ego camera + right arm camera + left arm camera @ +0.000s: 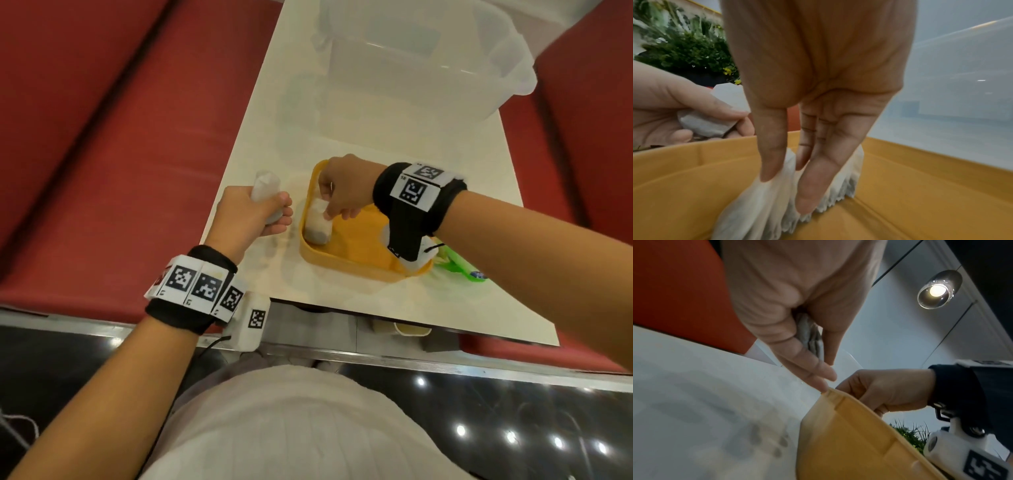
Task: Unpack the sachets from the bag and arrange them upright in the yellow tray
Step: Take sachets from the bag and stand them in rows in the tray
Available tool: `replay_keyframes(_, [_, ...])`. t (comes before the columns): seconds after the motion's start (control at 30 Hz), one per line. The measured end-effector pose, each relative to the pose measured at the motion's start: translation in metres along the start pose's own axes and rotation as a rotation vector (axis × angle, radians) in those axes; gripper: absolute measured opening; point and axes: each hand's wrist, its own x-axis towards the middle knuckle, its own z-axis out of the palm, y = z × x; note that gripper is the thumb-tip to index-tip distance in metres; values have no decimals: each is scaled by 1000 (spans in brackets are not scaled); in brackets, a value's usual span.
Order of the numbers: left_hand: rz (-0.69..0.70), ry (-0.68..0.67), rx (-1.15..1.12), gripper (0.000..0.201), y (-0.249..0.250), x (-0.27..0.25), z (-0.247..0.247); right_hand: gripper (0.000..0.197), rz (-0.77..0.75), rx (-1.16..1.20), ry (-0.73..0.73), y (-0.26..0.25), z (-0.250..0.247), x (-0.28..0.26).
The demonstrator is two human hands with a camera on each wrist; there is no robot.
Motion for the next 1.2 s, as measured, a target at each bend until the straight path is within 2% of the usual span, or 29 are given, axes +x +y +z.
replay_keyframes(0.07, [-17, -5, 38, 16, -4, 0, 0, 35, 6, -59, -39, -3, 2, 0])
replay_keyframes(0.17, [-27, -14, 78, 21, -6, 0, 2, 21, -16, -172, -60, -8, 8, 1])
replay_keyframes(0.23, [-21, -20, 100, 22, -5, -1, 4, 13, -15, -160, -23, -8, 9, 2])
replay_keyframes(0.37, [-8, -43, 152, 20, -5, -2, 5, 11, 33, -63, 50, 0, 8, 3])
replay_keyframes(0.47, [-9, -54, 165, 19, -5, -3, 6, 21, 57, -42, 85, 4, 5, -2])
replay_keyframes(0.6, [-16, -54, 161, 17, -6, -4, 6, 11, -41, 12, 209, 3, -6, -23])
replay_keyframes(0.67, [-16, -51, 155, 17, -7, -5, 7, 9, -108, -8, 84, 1, -5, -33])
replay_keyframes(0.73, [-16, -57, 157, 16, -8, -7, 9, 22, -126, -61, -135, -2, 6, -34])
replay_keyframes(0.8, [-25, -67, 158, 15, -10, -9, 11, 30, -136, -185, -273, -5, 19, -29])
replay_keyframes(0.9, [-36, -74, 149, 17, -12, -12, 13, 24, -175, -316, -283, -6, 27, -20])
replay_keyframes(1.2, [-49, -70, 140, 19, -12, -13, 12, 30, -171, -264, -218, -1, 22, -18])
